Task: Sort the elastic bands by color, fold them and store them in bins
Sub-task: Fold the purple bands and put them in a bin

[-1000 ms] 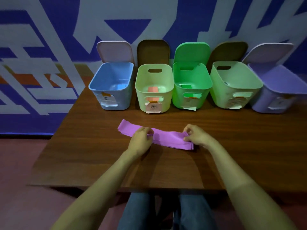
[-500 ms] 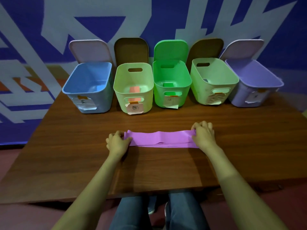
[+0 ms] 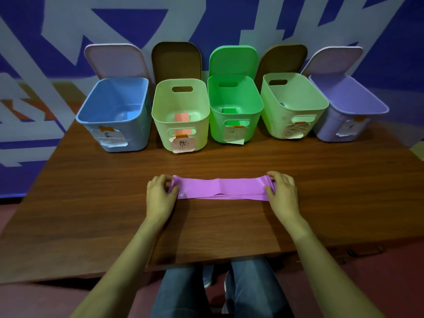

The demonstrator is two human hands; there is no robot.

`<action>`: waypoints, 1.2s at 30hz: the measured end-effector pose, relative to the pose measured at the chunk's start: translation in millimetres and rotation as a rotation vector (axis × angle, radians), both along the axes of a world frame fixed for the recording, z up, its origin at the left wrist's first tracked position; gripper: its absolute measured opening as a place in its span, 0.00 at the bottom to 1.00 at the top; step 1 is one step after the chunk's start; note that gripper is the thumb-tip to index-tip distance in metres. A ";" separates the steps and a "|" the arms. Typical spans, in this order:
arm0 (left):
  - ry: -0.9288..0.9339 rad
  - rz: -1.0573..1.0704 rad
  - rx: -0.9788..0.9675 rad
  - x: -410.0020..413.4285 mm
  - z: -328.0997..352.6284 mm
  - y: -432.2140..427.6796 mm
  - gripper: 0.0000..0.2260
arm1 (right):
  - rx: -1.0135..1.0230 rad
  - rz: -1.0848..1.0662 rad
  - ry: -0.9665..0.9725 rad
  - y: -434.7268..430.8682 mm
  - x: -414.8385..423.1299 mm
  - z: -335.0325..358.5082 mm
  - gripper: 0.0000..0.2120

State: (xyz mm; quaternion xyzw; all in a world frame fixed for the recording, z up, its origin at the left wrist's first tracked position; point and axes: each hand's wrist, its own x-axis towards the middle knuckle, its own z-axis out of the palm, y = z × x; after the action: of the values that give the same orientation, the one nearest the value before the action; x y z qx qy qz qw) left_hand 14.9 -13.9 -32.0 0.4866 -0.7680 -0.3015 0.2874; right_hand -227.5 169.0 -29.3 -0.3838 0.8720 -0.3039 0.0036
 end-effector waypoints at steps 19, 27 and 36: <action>0.281 0.040 0.643 -7.2 31.5 -29.3 0.19 | -0.286 -0.212 -0.593 -1.4 -13.0 8.0 0.17; -0.010 0.033 0.288 -18.0 19.0 -12.3 0.18 | -0.143 -0.263 -0.427 -0.7 -1.3 -1.4 0.14; -0.317 0.198 0.155 -12.0 7.2 -5.2 0.30 | -0.122 -0.188 -0.058 1.3 21.7 -4.6 0.19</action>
State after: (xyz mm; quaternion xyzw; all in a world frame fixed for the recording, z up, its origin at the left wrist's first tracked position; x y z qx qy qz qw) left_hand 2.9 -19.1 -24.8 0.6219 -0.7263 -0.2497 0.1530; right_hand -205.8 170.3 -33.9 -0.2911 0.8835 -0.3663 -0.0231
